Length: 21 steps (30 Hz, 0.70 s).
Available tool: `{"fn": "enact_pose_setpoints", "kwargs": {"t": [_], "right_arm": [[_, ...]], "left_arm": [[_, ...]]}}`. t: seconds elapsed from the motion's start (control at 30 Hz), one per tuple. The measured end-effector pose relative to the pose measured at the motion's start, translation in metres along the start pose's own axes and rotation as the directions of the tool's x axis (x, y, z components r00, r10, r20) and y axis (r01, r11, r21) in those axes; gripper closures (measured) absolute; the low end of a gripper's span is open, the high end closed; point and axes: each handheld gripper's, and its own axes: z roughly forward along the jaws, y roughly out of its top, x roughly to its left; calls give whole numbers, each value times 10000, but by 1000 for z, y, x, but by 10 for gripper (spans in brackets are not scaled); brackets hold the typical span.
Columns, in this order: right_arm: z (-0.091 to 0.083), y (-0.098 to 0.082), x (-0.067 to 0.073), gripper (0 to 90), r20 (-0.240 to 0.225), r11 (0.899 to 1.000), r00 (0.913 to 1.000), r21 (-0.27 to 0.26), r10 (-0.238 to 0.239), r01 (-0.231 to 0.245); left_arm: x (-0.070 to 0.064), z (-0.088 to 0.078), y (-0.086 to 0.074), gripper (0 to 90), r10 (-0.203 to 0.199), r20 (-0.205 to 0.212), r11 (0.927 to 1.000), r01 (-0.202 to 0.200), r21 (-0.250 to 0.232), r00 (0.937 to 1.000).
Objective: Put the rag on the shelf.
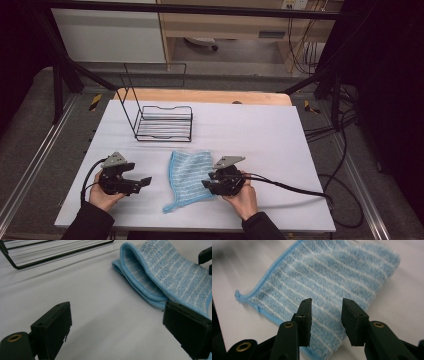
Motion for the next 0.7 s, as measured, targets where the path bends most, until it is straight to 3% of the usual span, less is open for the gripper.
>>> {"fn": "enact_pose_setpoints", "kwargs": {"t": [0.13, 0.2, 0.33, 0.53, 0.6, 0.63, 0.7], "right_arm": [[12, -11, -1, 668, -95, 9996, 9998, 201, -178, 180], [17, -13, -2, 759, -50, 9995, 9998, 262, -183, 184], [12, -12, -1, 856, -27, 9997, 10000, 241, -61, 62], [-4, -13, 1, 846, 359, 9992, 9991, -340, 215, -203], [-8, -15, -2, 839, 556, 9986, 9975, -305, 438, -422], [-6, -18, -5, 816, 744, 9988, 9962, 120, 461, -471], [-3, -21, -7, 748, 761, 9979, 9957, 346, 526, -554]], "left_arm": [[0, 1, 0, 89, 3, 1, 10000, -3, 40, 10000], [-1, 0, 0, 91, -3, 10, 10000, 3, 29, 10000], [0, 0, -1, 101, -103, 26, 9999, 103, 50, 9999], [-6, 0, 1, 117, -192, 104, 9998, 192, -43, 9998], [-10, 1, 3, 120, -191, 186, 9998, 192, -38, 9996], [-13, 2, 4, 122, -209, 228, 9998, 210, -36, 9995], [-20, 4, 6, 127, -237, 340, 9997, 238, -13, 9991]]}}
